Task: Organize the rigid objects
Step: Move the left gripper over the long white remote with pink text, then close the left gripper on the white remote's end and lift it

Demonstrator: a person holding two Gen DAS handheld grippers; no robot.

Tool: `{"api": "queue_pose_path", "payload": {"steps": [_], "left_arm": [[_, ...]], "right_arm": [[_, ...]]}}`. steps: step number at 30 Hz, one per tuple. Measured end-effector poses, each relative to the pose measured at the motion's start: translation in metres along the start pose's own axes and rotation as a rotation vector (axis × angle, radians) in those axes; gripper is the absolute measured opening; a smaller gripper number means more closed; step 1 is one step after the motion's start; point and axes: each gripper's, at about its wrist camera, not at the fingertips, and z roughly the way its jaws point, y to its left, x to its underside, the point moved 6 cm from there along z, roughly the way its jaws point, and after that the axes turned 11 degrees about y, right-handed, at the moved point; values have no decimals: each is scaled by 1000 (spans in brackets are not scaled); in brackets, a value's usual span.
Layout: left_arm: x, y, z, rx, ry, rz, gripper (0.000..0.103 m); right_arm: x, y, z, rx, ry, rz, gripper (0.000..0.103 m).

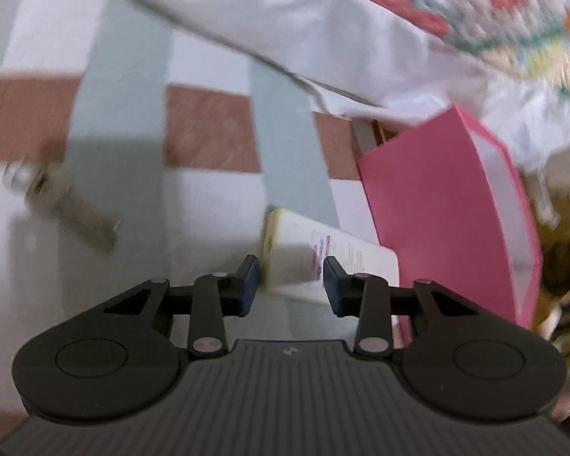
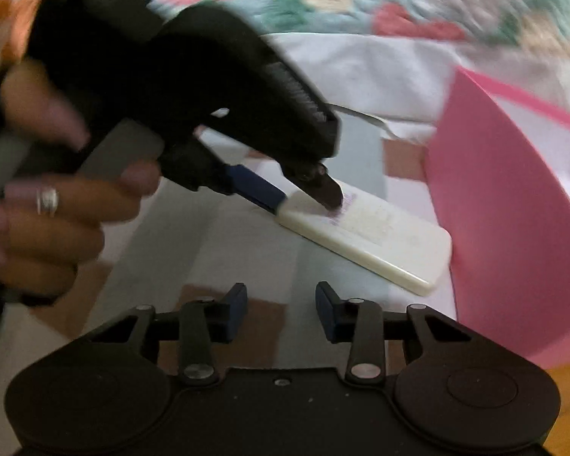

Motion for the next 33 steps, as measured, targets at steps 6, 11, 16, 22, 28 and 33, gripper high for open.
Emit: {"api": "queue_pose_path", "payload": {"steps": [6,11,16,22,28,33], "left_arm": [[-17,-1,-9,-52,-74,59,34],[-43,-23,5,-69,-59,162,34],[-46,-44,30,-121,22,284,34],[-22,-40,28,-34,171,228,35],[13,-30,23,46,259,113,38],[38,-28,25,83,323,20,38]], "right_arm": [[8,-17,0,34,14,154,65],[5,-25,2,3,-2,195,70],[-2,-32,3,-23,-12,202,72],[-4,-36,7,-52,-17,194,72],[1,-35,5,-78,-1,210,81],[7,-35,2,-60,46,156,82]]}}
